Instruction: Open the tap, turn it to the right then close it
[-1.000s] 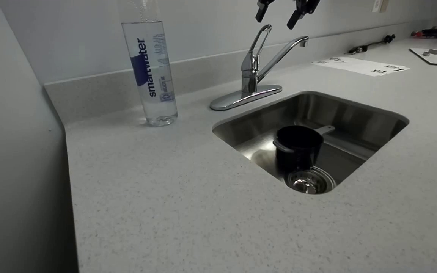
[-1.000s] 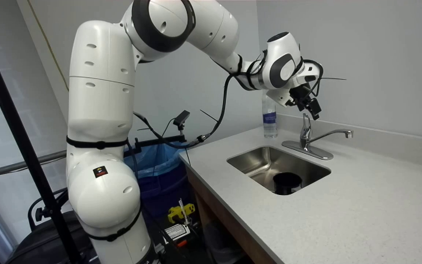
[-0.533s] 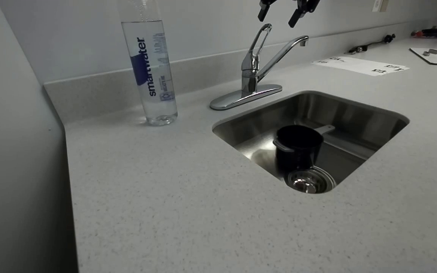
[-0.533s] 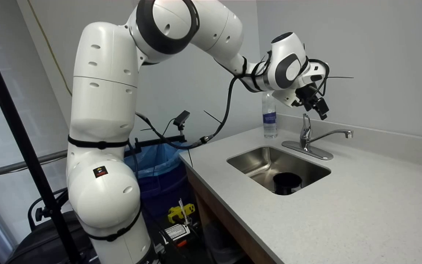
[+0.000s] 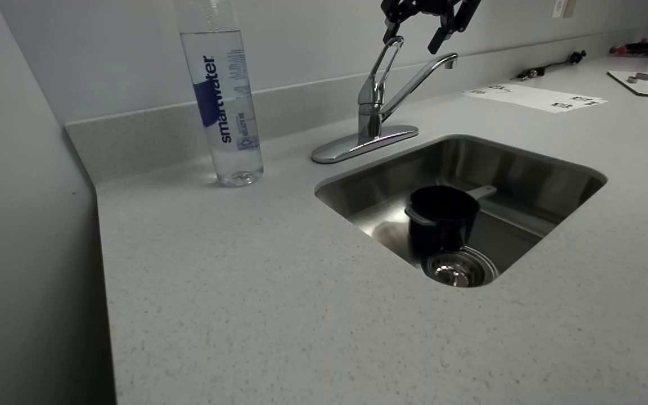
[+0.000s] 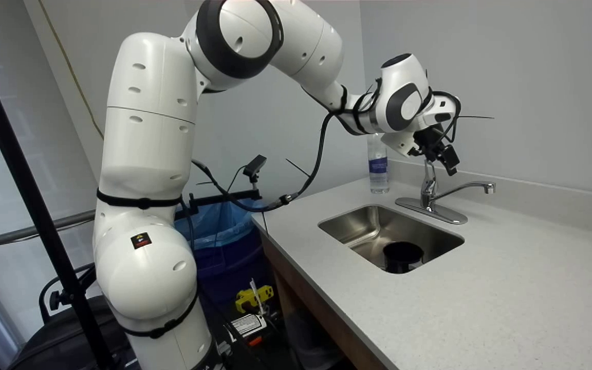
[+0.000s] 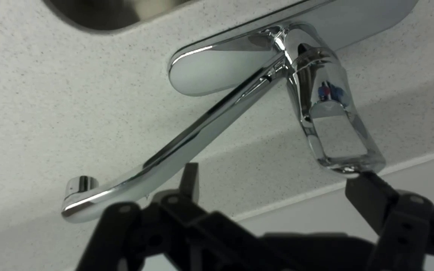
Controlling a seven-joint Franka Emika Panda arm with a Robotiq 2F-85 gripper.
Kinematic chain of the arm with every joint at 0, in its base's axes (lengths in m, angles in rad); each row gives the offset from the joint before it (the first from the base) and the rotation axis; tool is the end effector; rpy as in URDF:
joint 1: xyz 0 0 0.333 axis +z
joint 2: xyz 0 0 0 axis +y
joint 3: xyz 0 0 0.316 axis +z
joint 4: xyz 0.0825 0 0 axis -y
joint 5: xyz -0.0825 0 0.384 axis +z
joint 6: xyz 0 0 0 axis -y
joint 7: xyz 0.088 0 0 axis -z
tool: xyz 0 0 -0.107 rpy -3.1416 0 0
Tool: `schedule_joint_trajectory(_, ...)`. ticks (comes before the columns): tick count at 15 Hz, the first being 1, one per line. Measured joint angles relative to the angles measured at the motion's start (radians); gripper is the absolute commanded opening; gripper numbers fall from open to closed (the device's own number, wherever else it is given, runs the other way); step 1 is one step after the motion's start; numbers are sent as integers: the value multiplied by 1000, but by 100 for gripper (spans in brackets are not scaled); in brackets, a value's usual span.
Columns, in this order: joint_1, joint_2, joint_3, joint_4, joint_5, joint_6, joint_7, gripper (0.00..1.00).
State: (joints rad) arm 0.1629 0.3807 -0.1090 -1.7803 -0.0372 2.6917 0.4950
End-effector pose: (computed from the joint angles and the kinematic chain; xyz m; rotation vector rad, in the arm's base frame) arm 0.6873 0.0465 0.4041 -2.8947 0.5766 -0.8002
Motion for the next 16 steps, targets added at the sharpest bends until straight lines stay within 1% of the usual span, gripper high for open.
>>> schedule_joint_trajectory(7,0,-19,10,-25,2,-15,0,100)
schedule_joint_trajectory(14,0,-84,30,-135,3,-77,-9,100)
schedule_joint_trajectory(16,0,-93,32,-154,4,-79,-9,100)
